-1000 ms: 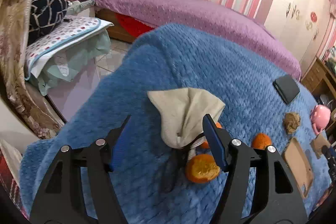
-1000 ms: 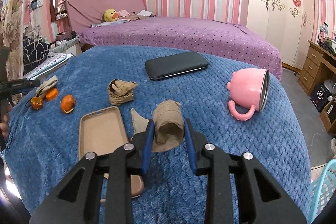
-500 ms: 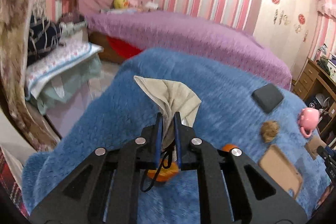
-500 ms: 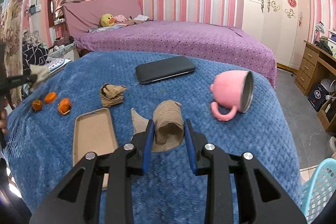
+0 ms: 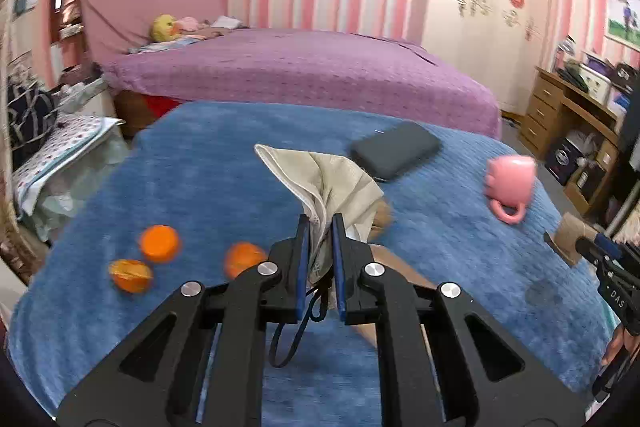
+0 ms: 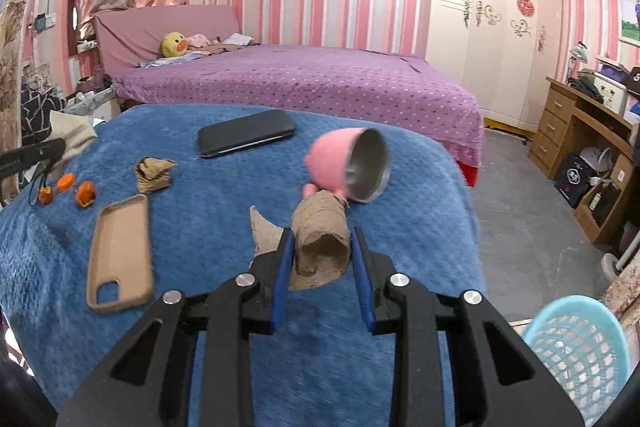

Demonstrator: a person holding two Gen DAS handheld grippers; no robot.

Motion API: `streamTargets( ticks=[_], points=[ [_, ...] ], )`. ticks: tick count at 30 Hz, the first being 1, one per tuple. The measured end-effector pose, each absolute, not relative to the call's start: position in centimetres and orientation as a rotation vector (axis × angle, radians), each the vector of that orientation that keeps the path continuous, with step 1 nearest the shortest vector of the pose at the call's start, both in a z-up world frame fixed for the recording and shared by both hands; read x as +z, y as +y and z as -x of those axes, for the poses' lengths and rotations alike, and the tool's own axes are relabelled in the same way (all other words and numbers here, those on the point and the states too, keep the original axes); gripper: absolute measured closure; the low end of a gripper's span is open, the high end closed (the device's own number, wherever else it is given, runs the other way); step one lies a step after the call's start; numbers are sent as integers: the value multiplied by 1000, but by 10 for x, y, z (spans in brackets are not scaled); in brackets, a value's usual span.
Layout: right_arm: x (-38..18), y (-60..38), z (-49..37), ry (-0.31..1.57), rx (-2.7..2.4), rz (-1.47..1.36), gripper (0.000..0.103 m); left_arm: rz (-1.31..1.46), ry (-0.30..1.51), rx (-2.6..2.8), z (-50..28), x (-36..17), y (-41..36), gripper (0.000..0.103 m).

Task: Collect trash
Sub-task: 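Carry the napkin and tube over the basket and open the left tool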

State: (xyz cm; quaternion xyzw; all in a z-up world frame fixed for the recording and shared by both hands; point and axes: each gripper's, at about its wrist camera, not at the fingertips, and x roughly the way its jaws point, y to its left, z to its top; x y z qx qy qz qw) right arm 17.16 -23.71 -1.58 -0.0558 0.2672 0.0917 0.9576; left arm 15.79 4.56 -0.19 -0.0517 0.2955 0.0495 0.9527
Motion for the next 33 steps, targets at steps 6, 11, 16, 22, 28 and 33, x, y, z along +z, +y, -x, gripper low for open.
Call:
streamTargets(
  ticks=[6,11,16,22,28,33],
  points=[
    [-10,-279,-160,533,138,88,74,73,605,22,-160,-7,-13,93],
    [-7,-315,-148,522,95,68,74,34,607,-46,-157,-12,-62,93],
    [2,-362,-135,500,42,23,74,12,602,-111,-152,-10,-110,93],
    [3,-420,-117,498,-60,2,74,-1,612,-190,-146,-13,-162,93],
    [-6,-479,-101,510,-162,-44,74,-18,632,-299,-140,-23,-226,93],
    [-11,-513,-93,513,-223,-74,74,-53,642,-391,-129,-29,-284,93]
  ],
)
